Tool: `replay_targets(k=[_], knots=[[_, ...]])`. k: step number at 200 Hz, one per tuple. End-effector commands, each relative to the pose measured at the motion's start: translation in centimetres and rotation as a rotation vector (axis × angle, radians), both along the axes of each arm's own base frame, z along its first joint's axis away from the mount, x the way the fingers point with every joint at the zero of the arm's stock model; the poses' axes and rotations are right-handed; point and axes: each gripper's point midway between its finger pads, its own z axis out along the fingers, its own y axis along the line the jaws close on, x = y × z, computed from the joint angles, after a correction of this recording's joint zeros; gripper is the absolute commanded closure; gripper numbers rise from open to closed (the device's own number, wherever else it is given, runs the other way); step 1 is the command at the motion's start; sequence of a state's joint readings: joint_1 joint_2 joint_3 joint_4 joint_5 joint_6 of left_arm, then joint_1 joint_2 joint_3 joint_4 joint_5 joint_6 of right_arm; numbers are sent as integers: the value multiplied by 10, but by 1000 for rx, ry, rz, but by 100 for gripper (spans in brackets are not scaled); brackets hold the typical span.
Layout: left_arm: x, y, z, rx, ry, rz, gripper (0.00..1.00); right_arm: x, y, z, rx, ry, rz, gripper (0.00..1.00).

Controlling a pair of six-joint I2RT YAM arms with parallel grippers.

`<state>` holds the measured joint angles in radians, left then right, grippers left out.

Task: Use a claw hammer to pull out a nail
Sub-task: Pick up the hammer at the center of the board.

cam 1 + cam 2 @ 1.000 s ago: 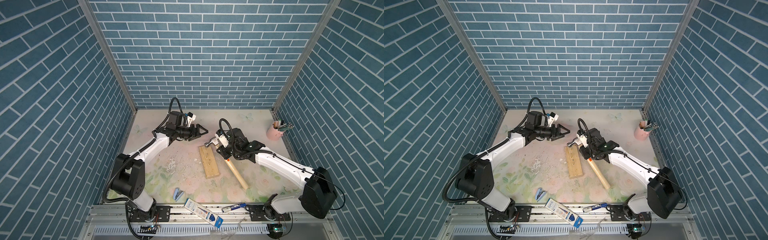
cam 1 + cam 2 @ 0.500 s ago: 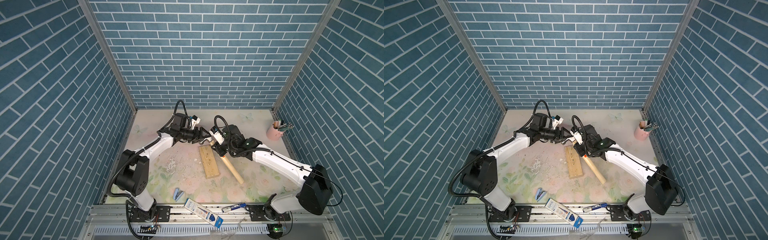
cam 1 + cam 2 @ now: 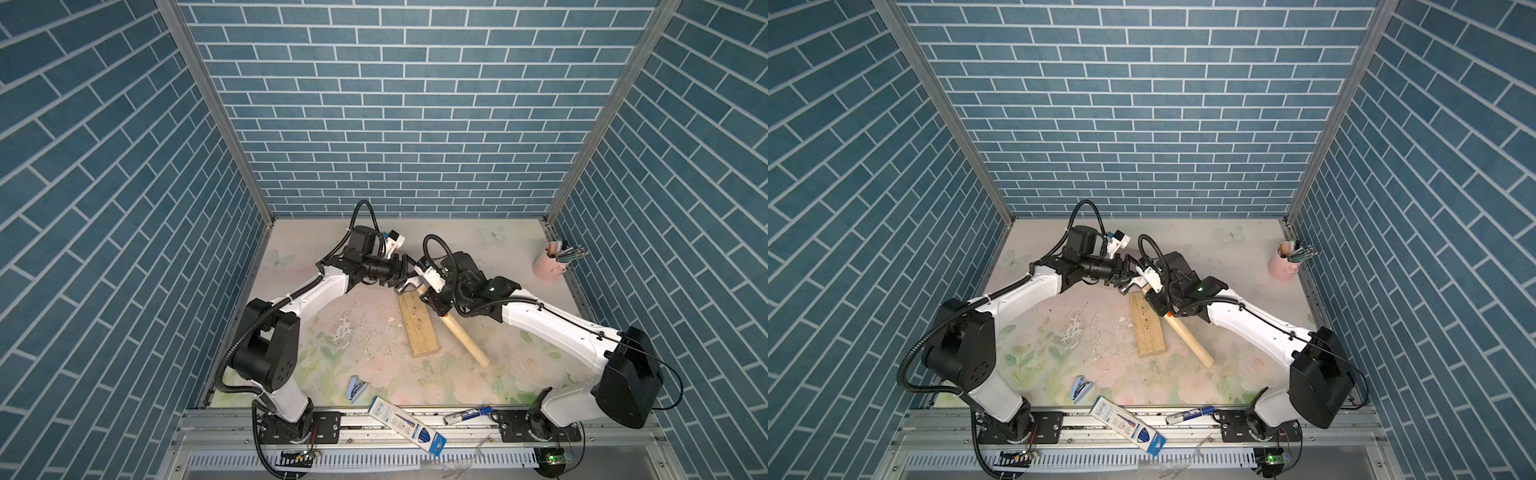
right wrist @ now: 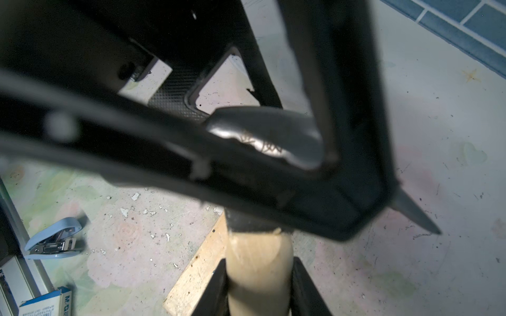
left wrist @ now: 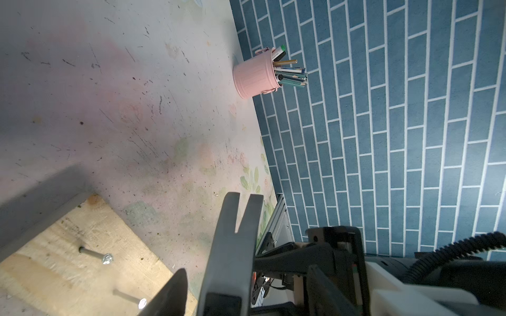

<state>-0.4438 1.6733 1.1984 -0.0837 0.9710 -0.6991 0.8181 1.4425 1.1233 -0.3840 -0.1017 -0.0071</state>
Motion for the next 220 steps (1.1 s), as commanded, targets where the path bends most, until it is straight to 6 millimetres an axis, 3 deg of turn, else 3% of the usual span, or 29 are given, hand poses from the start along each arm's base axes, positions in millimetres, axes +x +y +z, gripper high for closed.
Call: replay_targets(k=[1,119,220], knots=[[0,-8,7,-27,-11,-30,33,11,19,50,92,-133,48,100],[-23,-14,19,-62,38,-150,45,9,13,51,21,-173,89,100],[-40,-7,-7,67,70,-209,54,5,12,61,38,-198,97,100]])
